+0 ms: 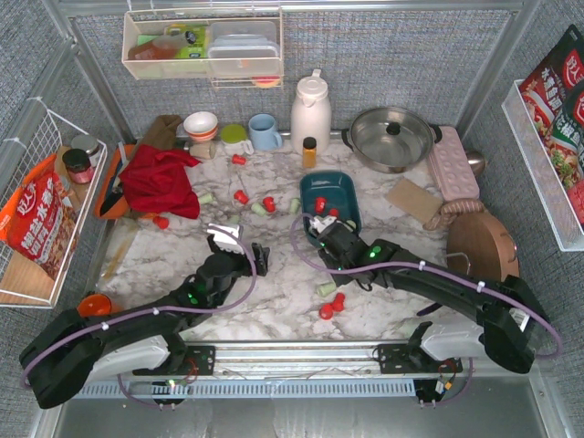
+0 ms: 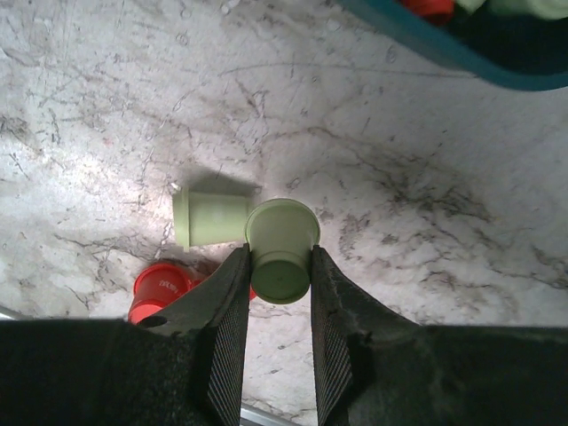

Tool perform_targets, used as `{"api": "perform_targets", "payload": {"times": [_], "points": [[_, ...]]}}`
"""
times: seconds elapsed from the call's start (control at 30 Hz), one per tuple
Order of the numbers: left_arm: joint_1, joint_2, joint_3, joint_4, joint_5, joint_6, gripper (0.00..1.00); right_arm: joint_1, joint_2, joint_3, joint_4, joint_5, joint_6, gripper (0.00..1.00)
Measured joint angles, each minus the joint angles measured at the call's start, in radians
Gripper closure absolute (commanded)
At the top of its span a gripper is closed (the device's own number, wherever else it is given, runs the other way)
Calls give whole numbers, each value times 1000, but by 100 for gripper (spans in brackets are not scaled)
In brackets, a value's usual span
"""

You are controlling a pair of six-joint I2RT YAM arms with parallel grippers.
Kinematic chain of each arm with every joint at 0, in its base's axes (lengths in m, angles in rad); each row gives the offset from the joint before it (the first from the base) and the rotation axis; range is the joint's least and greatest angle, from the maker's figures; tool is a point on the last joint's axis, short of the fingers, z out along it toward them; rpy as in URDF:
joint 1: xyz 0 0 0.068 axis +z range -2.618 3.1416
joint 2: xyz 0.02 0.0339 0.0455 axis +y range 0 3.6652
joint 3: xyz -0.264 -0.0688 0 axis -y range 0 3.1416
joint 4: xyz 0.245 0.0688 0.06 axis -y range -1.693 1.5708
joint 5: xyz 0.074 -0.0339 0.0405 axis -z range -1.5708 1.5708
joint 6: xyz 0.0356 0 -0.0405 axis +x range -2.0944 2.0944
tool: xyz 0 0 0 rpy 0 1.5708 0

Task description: Mix the coffee capsules in the storage basket

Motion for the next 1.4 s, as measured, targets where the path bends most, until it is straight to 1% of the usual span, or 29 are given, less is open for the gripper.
{"api": "perform_targets", "payload": {"times": [0.27,0.5,0.67,0.73,1.0,1.07,1.1,1.17,1.23,1.3,1.4], "points": [[0,-6,0,0,0,-3,1,-63,-29,74,12,61,-85,98],[0,9,6,-6,0,-3,1,-166,11,150,145,71,-133,98],[0,5,18,-32,0,-3,1,-238,105,226,261,64,-148,95],[0,-4,16,-36,0,-3,1,-261,129,228,304,64,-148,92],[0,-25,2,-37,-10,-4,1,-328,185,212,422,71,-121,84],[0,-24,2,-37,-17,-4,1,-338,190,198,431,71,-110,76],[0,-21,2,-37,-18,-4,1,-343,192,190,436,69,-106,71],[0,-15,2,-37,-19,-3,1,-354,195,177,440,61,-96,55],[0,-9,2,-37,-19,-3,1,-361,200,174,444,55,-91,44],[0,-2,2,-37,-18,-3,1,-369,208,174,454,52,-85,37],[0,5,5,-37,-17,-4,1,-377,220,173,458,45,-85,33]]}}
